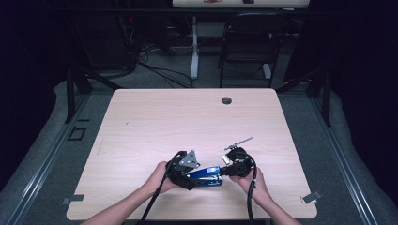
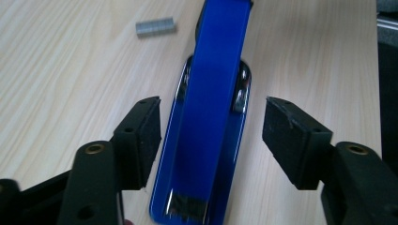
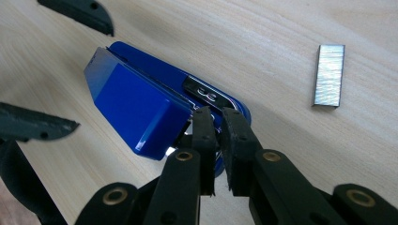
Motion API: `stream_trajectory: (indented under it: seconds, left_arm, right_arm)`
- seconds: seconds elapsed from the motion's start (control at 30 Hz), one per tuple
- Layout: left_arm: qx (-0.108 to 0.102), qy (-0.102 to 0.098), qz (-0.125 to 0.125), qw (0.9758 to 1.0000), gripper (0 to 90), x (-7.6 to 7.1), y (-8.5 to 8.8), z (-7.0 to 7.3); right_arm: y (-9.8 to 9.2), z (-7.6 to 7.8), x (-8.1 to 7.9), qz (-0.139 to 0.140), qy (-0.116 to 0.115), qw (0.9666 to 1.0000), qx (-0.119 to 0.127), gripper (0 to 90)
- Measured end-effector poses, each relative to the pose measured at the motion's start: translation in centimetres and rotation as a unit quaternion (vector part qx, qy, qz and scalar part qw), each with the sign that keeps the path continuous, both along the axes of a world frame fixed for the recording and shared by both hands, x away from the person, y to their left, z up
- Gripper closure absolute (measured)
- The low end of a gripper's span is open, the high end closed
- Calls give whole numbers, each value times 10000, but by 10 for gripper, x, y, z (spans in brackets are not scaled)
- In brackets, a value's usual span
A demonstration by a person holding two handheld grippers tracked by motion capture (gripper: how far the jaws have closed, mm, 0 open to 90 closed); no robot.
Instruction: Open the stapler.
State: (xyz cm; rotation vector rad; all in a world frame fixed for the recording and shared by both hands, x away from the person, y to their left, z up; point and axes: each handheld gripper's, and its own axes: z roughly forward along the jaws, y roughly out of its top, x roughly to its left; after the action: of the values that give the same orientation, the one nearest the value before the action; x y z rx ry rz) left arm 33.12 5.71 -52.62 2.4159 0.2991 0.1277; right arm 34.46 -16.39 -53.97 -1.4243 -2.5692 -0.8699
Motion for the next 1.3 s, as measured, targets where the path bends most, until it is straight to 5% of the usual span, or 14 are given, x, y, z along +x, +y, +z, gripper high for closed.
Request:
stream_trajectory:
  seconds: [0.2, 0.43, 0.5, 0.77, 1.3]
  left_arm:
    - [63, 34, -139, 9999, 373, 5, -30, 3]
    - [347, -109, -263, 9990, 551, 6, -47, -2]
    - [331, -166, -302, 9989, 618, 7, -45, 0]
    - [246, -373, -585, 9973, 651, 8, -34, 8]
    - [-387, -618, -305, 9969, 646, -5, 26, 29]
  right_arm:
    - [0, -1, 0, -60, -10, 9999, 97, 850]
    - [0, -1, 0, -64, 2, 9999, 114, 850]
    - [0, -2, -1, -95, -3, 9999, 137, 849]
    - [0, -1, -1, -97, 26, 9999, 119, 853]
    - [-1, -2, -1, -136, 80, 9997, 172, 853]
